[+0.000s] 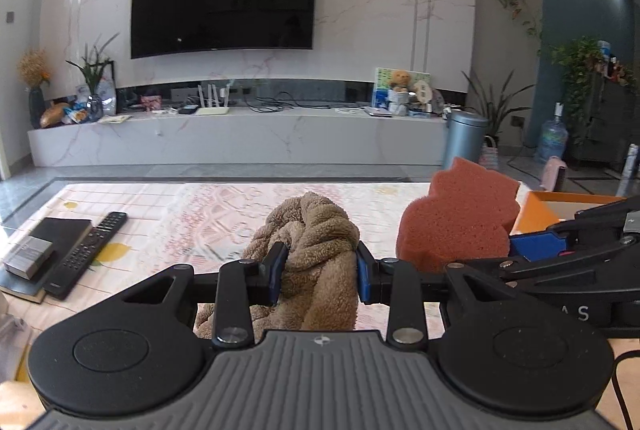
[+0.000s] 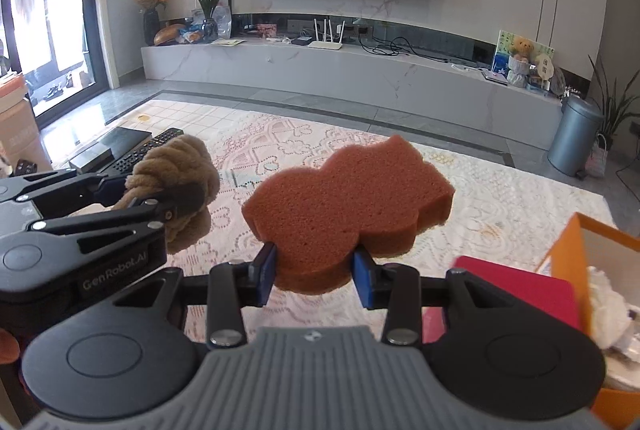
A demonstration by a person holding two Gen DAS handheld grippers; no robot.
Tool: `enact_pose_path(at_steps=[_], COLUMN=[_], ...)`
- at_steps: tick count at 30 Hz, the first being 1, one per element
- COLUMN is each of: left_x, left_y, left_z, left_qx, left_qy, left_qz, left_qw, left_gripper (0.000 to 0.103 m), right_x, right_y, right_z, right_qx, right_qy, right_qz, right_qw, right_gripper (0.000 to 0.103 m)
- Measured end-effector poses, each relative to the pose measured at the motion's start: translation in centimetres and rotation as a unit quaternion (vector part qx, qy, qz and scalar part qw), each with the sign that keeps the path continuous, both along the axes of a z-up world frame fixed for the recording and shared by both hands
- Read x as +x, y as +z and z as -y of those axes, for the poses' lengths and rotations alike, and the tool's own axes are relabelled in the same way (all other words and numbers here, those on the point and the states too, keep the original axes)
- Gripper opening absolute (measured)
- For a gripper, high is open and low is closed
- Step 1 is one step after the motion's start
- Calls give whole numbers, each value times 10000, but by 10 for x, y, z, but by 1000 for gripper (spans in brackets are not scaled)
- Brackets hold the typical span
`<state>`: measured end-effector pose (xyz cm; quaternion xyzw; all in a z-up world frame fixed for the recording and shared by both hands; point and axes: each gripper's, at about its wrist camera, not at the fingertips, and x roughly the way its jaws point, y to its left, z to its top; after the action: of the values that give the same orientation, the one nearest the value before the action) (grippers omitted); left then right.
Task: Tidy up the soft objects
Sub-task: 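Carry the brown towel and sponge over the orange box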
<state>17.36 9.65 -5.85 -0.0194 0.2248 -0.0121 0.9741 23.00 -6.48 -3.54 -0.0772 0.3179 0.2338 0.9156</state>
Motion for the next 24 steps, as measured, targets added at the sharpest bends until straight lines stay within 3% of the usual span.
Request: enact_pose_path(at_steps=[7,12,18,24], left_x=[-10,-3,24,68], left_y=[20,38,54,64], left_z=[42,75,125,167], left_qx=[-114,-248,-342,-873], left_qy=[-706,-1317,-2020,-2628], left_qz=[29,47,-28,-298], left_qw=[9974,9910,9788,9604], left_gripper=[39,39,39,39], right_x=[-29,-34,-25,-9], right_y=[26,38,49,52], right_z=[64,115,176,229], right_qx=[-431,-695,-884,-1102], right_qy=[-36,-166,-405,-618], right_qz=[350,509,471,352], right_qw=[9984,9961,9941,9914], right_gripper=[40,40,40,40])
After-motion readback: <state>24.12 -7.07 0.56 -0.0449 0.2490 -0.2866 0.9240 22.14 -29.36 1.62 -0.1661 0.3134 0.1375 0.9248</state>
